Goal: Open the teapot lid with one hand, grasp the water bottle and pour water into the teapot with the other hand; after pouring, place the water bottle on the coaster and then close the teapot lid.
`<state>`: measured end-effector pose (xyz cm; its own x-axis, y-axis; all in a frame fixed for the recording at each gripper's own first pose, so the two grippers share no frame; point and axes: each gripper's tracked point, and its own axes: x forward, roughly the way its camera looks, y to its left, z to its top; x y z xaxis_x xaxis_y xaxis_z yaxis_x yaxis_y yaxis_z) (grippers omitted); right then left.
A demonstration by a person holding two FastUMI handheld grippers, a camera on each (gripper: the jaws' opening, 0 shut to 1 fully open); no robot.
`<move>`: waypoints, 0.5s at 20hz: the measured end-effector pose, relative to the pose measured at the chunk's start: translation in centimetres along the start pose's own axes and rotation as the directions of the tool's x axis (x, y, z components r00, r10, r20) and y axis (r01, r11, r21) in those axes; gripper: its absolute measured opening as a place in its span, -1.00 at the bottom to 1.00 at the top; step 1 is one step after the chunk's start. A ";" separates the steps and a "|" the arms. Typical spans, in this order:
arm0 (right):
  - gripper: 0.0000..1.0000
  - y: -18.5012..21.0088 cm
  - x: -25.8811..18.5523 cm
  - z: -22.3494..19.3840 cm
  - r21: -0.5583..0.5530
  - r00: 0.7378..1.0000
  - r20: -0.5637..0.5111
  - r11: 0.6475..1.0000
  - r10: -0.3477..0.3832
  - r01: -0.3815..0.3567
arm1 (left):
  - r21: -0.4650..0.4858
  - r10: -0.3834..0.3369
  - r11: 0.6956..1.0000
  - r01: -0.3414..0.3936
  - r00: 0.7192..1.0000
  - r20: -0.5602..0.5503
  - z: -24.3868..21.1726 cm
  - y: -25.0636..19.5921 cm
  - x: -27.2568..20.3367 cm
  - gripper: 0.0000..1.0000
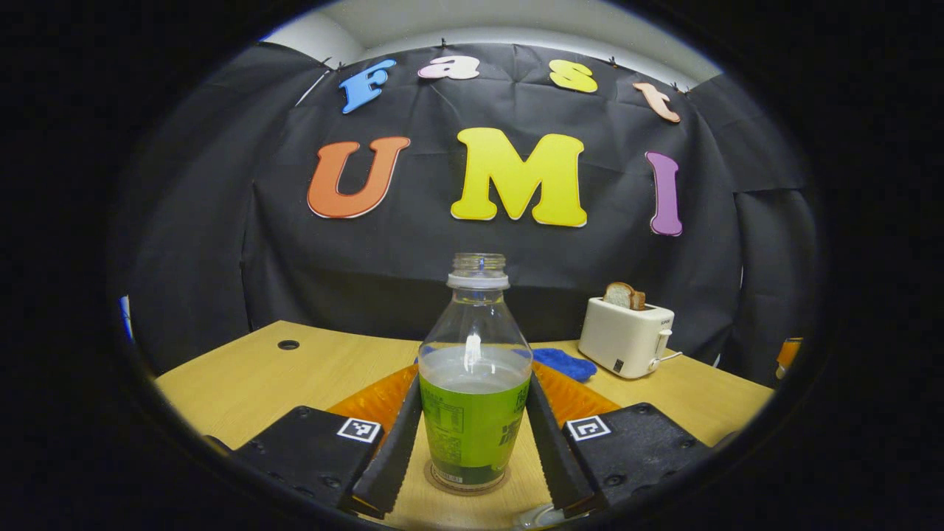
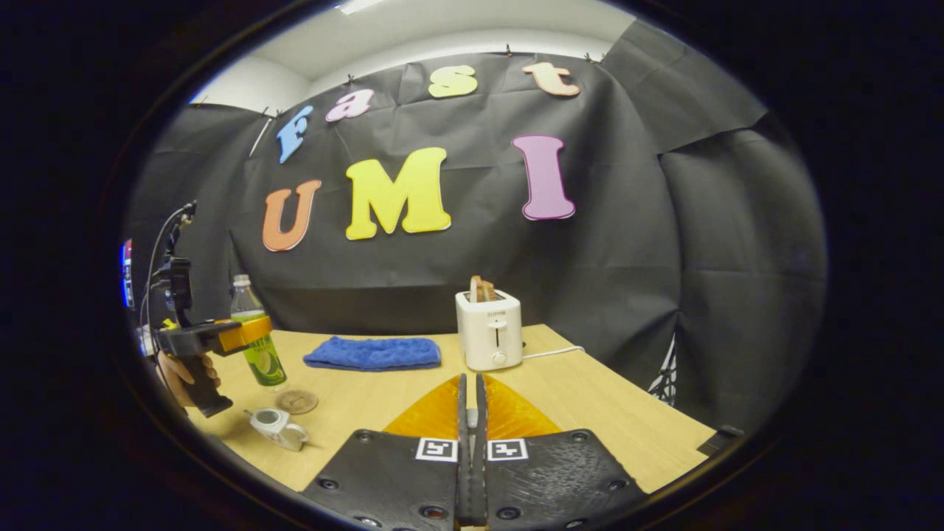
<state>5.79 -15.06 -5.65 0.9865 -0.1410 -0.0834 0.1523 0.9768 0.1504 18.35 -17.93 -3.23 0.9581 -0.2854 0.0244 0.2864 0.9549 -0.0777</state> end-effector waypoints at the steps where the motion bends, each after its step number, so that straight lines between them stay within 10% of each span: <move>1: -0.99 0.1 0.1 0.0 0.000 1.000 0.000 1.000 0.000 0.000 | 0.017 0.012 1.000 -0.012 1.000 0.004 -0.5 0.2 0.2 0.52; 10: -0.99 0.7 0.3 -0.5 -0.005 1.000 -0.012 1.000 0.007 -0.007 | -0.023 -0.034 0.999 0.033 0.998 -0.061 -3.7 -0.8 1.1 0.56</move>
<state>6.12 -14.33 -6.01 0.9868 -0.1320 -0.0940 0.1448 0.9786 0.1462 19.22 -19.31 -6.83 0.9460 -0.3223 -0.0335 0.3177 0.9429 -0.0999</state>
